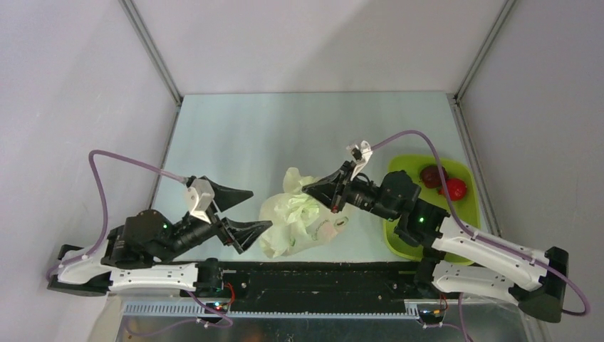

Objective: Place the fake fruits into the plastic bag and tie a complex knot

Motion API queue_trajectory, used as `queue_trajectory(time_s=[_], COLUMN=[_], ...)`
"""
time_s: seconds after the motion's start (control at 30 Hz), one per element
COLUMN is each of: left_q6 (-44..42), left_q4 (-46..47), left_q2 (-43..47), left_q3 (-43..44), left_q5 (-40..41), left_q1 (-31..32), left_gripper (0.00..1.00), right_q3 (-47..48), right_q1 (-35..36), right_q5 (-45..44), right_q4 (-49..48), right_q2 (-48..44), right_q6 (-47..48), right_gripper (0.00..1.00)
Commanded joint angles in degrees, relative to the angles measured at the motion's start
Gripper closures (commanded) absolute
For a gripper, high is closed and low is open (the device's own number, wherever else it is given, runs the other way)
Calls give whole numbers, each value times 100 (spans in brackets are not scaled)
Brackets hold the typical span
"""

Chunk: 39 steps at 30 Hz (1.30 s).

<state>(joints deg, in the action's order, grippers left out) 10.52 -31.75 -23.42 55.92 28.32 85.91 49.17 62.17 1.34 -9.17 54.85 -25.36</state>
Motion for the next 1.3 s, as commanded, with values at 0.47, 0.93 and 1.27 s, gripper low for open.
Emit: queue_trajectory(time_s=[0.47, 0.93, 1.27], left_q6=[960, 1675, 1426], left_q4=[4343, 4825, 4288], left_q2=[-1215, -1119, -589], left_q3=[-2092, -2848, -2769], left_q5=[-1693, -1571, -1084], left_q1=[-259, -254, -266], left_gripper=[4, 9, 23], right_q3=[-125, -1675, -1860], right_q1=[-1106, -1205, -1297], right_q5=[2624, 1780, 2333], right_q4=[-1381, -1862, -1699], right_q2=[-415, -863, -1248], right_q6=[-360, -643, -939], right_gripper=[100, 100, 100])
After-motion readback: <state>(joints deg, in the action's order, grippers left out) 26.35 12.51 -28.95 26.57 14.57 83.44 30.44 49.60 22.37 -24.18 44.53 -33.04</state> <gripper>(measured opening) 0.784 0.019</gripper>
